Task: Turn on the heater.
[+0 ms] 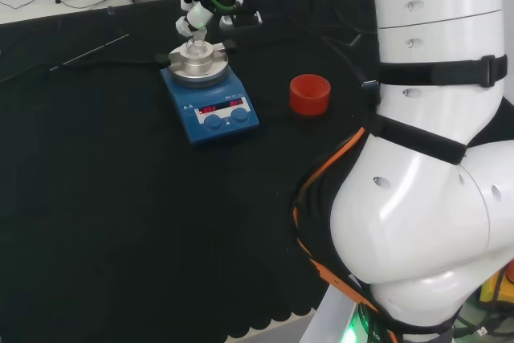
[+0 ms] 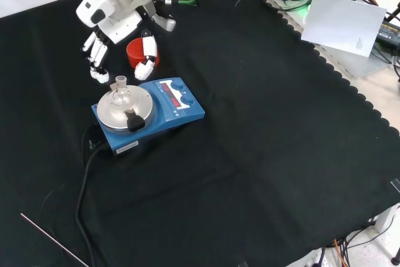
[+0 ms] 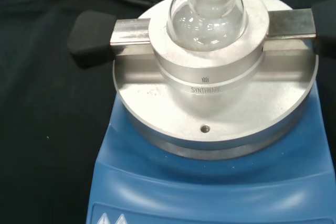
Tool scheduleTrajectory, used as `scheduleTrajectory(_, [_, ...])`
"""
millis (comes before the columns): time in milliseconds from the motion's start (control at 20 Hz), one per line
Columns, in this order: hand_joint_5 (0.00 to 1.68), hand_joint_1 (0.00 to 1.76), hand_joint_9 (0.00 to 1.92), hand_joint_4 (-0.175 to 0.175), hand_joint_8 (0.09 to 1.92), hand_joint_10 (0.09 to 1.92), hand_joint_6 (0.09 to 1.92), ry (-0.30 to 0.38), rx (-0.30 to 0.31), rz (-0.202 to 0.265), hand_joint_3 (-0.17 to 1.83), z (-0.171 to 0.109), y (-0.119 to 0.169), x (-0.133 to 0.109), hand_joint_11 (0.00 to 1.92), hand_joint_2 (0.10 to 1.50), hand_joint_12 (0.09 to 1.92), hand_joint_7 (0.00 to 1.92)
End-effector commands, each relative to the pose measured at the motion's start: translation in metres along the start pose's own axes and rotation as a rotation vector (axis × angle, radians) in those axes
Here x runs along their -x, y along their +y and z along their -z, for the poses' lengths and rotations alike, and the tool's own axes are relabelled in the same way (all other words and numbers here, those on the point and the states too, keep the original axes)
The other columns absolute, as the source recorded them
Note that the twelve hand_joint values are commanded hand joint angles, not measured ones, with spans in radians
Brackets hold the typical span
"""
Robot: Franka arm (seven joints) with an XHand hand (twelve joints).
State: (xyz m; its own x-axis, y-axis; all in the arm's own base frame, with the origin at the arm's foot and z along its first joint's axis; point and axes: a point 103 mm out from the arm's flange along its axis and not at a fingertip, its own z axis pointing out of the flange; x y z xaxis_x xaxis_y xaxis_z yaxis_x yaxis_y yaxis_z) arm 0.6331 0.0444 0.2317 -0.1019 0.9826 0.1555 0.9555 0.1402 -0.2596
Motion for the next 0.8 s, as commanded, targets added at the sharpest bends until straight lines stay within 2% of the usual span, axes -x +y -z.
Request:
scheduleTrajectory(50, [0.45,0.70,0.57,-0.003,0.65,0.63,0.60,0.000,0.039,-0.007,0.64,0.016,-0.022,0.000,0.25,0.59,1.32,0.41])
scheduleTrajectory(300, [0.46,0.70,0.57,-0.003,0.65,0.63,0.56,-0.008,0.057,-0.015,0.64,0.027,-0.046,0.002,0.25,0.60,1.33,0.41])
scheduleTrajectory(650, [0.42,0.71,0.57,-0.007,0.65,0.63,0.53,-0.017,0.032,-0.036,0.63,0.033,-0.085,0.002,0.26,0.60,1.33,0.40])
scheduleTrajectory(750, [0.42,0.75,0.63,-0.006,0.65,0.63,0.49,-0.018,0.039,-0.041,0.64,0.030,-0.097,0.002,0.32,0.61,1.33,0.47])
scheduleTrajectory(800, [0.43,0.80,0.73,-0.010,0.65,0.60,0.47,-0.020,0.043,-0.044,0.65,0.029,-0.103,0.002,0.42,0.61,1.31,0.57])
